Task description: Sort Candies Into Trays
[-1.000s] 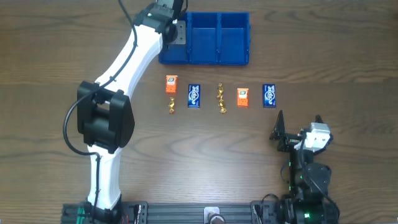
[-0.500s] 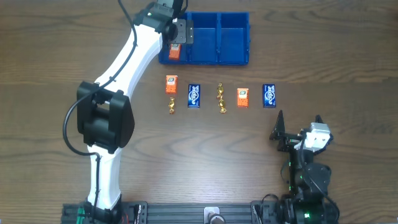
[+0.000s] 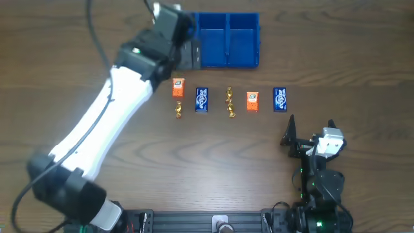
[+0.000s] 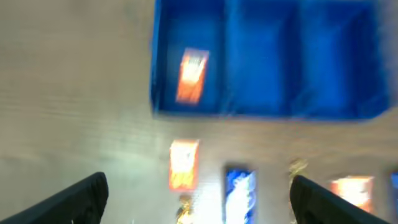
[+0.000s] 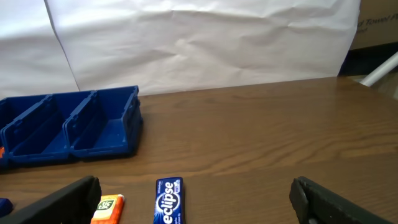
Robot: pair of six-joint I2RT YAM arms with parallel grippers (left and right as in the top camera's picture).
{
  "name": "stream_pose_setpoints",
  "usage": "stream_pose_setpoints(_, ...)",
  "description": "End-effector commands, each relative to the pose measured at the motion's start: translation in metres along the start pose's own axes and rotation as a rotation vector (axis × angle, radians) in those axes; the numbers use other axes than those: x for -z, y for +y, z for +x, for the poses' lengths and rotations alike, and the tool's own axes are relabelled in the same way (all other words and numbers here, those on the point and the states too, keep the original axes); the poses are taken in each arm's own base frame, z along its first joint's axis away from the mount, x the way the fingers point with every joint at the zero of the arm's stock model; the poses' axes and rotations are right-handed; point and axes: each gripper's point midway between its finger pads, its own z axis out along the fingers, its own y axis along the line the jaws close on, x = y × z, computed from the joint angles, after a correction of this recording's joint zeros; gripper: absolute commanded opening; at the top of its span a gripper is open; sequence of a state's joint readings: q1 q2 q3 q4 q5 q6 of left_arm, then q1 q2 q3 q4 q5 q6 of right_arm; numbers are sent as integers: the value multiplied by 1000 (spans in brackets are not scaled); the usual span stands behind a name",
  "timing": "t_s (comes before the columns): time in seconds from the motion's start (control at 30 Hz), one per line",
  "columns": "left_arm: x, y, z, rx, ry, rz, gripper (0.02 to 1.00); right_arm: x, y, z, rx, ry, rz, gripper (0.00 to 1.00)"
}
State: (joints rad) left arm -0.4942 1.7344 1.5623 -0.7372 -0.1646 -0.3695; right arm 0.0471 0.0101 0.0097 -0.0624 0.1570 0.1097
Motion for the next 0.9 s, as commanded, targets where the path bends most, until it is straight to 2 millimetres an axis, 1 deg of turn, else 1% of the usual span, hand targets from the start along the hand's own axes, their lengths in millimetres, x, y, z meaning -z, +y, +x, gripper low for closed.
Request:
stream_pose_setpoints(0.03, -60, 14, 54, 4, 122, -63, 921, 0, -3, 0, 10, -4, 14, 998)
stream_pose_setpoints(0.17, -89, 15, 73, -6, 183, -79, 921, 0, -3, 0, 10, -4, 14, 998)
stream_pose_setpoints(0.3, -110, 11, 83, -5, 214, -70, 904, 0, -3, 0, 10, -4, 14, 998)
stream_pose_setpoints(0.4, -124, 14, 91, 11, 241, -72, 895, 0, -3, 0, 10, -4, 14, 998)
stream_pose_setpoints(0.57, -130, 20, 93, 30, 262, -62, 884, 0, -3, 0, 10, -4, 14, 998)
stream_pose_setpoints(0.9, -150, 21, 108, 15, 300, -74, 851, 0, -3, 0, 10, -4, 14, 998)
